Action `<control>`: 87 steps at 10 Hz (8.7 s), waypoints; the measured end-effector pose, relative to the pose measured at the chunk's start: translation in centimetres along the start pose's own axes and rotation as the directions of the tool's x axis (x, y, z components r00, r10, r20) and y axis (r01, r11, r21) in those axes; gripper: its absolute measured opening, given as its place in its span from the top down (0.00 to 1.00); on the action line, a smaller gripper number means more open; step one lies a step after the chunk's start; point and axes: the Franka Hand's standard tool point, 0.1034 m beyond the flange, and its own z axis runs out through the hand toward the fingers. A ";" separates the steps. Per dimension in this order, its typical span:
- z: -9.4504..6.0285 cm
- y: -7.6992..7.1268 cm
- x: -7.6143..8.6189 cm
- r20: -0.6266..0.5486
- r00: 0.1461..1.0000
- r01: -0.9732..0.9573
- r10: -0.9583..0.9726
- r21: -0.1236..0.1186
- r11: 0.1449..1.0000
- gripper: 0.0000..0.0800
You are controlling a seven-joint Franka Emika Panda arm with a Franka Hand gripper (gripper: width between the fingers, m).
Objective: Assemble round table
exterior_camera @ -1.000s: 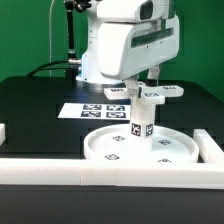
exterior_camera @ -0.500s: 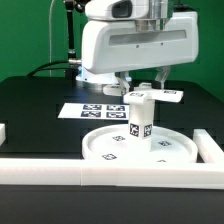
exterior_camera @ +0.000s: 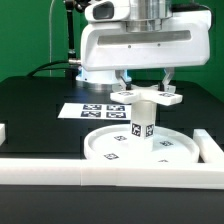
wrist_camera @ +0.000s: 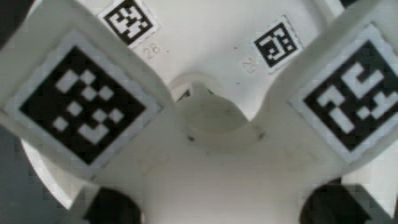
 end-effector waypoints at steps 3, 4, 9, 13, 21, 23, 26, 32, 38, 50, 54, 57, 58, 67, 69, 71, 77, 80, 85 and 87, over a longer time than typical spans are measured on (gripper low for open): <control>0.1 -0.2 0.0 0.002 0.966 -0.259 0.259 0.028 0.965 0.44; 0.1 -0.2 0.0 0.007 0.922 -0.388 0.388 0.040 0.921 0.44; 0.1 -0.2 0.1 0.052 0.583 -0.812 0.811 0.078 0.578 0.44; 0.1 -0.2 0.2 0.081 0.265 -0.964 0.961 0.062 0.260 0.44; -0.1 -0.7 0.2 0.111 0.144 -0.989 0.983 0.038 0.140 0.21; -1.6 -1.6 0.3 0.134 0.218 -0.976 0.967 0.020 0.217 0.19; -2.0 -1.9 0.4 0.137 0.268 -0.963 0.954 0.027 0.267 0.19; -1.8 -2.5 0.1 0.074 0.835 -0.549 0.545 0.055 0.834 0.19; -1.8 -2.4 0.3 0.016 0.998 0.056 -0.057 0.065 0.996 0.19; -1.4 -1.9 0.7 -0.018 0.468 0.883 -0.883 -0.010 0.468 0.19; -1.3 -1.5 0.7 0.022 0.224 0.974 -0.974 -0.025 0.223 0.19; -0.9 -1.3 0.5 0.025 0.237 0.972 -0.971 -0.021 0.236 0.19; -0.8 -1.2 0.5 0.026 0.239 0.971 -0.971 -0.019 0.238 0.19; 0.1 -0.3 0.3 0.033 0.254 0.967 -0.967 -0.005 0.253 0.35; 0.1 -0.2 0.3 0.033 0.254 0.967 -0.967 -0.004 0.254 0.45; 0.1 -0.2 0.3 0.033 0.278 0.961 -0.960 -0.004 0.278 0.45; 0.1 0.6 0.2 -0.022 0.677 0.736 -0.736 0.005 0.677 0.45; 0.1 0.2 0.2 -0.046 0.849 0.527 -0.527 0.006 0.850 0.45; 0.0 0.1 0.3 -0.045 0.964 0.264 -0.263 0.018 0.964 0.44; 0.0 -0.1 0.3 -0.041 0.997 0.073 -0.072 0.028 0.997 0.44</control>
Offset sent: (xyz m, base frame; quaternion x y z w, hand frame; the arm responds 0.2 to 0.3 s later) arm -0.0077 -0.0077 -0.0023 0.0033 0.0094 0.3163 0.9486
